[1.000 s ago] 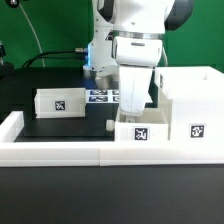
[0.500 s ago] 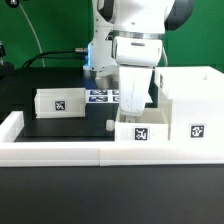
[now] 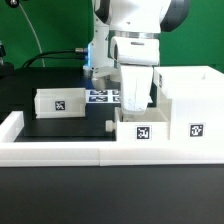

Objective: Assemble drawer

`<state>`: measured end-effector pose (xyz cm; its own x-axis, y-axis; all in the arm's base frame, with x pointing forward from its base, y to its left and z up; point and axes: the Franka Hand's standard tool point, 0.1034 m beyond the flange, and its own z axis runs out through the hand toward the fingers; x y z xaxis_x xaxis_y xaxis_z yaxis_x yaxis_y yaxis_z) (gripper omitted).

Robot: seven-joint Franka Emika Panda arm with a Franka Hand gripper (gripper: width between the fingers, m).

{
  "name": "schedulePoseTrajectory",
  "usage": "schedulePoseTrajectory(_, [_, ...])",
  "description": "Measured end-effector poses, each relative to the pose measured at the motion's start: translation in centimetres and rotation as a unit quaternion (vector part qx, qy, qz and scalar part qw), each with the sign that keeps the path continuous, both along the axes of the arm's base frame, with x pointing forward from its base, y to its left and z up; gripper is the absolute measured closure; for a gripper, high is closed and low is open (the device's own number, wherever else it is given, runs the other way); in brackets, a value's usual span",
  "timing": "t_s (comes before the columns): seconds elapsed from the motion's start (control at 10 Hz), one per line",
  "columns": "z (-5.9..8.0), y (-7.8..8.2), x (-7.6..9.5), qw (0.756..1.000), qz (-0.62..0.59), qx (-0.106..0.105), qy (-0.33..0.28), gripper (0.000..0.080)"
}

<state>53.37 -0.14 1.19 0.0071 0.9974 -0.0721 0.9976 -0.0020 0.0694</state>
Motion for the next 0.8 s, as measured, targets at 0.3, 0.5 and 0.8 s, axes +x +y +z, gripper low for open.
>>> schedulePoseTrajectory(0.3, [0.0, 0.16, 0.0, 1.0, -0.01, -0.001, 0.001, 0.0757])
schedulePoseTrajectory(0.5, [-0.02, 0.58, -0.03, 0.999, -0.033, 0.001, -0.001, 0.0757])
schedulePoseTrajectory(0.8, [-0.02, 0.41, -0.02, 0.999, -0.035, 0.001, -0.002, 0.0757])
